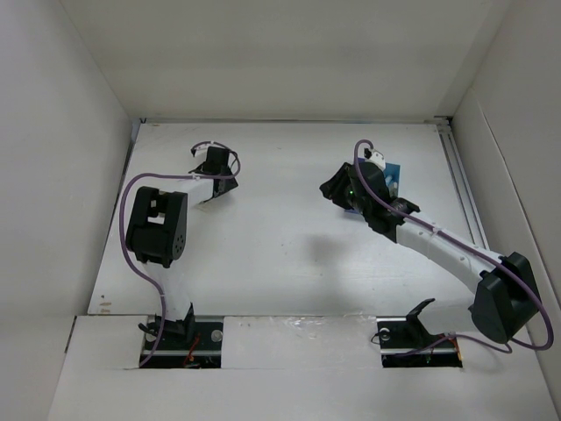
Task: Sort the stationery into containers
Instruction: Pick up the stapler from the center of the board.
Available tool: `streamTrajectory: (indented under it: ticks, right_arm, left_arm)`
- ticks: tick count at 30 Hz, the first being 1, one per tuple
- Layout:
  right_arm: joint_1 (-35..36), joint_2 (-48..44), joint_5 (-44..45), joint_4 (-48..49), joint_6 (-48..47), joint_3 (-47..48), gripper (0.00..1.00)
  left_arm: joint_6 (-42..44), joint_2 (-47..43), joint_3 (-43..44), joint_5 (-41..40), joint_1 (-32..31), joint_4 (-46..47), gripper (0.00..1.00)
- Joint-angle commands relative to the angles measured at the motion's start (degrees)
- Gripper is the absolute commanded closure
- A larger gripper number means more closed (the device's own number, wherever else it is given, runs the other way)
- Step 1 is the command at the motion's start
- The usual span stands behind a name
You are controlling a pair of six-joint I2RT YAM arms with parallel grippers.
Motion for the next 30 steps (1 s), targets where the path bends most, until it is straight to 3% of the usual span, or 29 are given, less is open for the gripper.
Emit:
streamTrajectory:
  ticks: [1,4,10,16,21,23,30]
  right_arm:
    - [0.0,-0.5,1.0,2.7,-0.7,0.2,0.56]
    - [0.0,-0.5,1.0,2.7,-0.7,0.2,0.56]
    - [0.0,-0.5,1.0,2.2,-1.2,0.2,0.56]
    - [0.0,0.5,1.0,2.2,-1.2,0.2,0.56]
    - [0.0,1.0,1.0,2.2,-1.2,0.2,0.56]
    - [0.0,1.0,1.0,2.2,-1.2,0.2,0.56]
    - [0.0,-0.1,2.1,2.2,-0.7,0.2,0.56]
  left_arm:
    - [-0.1,0.1,2.3,-1.9,0.0,-0.9,0.38]
    - [1.0,0.7,3.6,-1.1,0.0,-0.9,0.35]
    - [1.0,4.7,7.1,-0.3,0.0,-2.2,0.56]
    - [1.6,5.3,7.6,-0.3,0.0,-2.2,0.58]
    - [2.1,5.3,6.6,1.0,0.0,-1.1,0.93]
    - [2.6,4.7,6.0,2.2,0.0,-0.5,1.00]
    - [3.7,-1.0,2.3,4.8,-5.2,4.7,1.00]
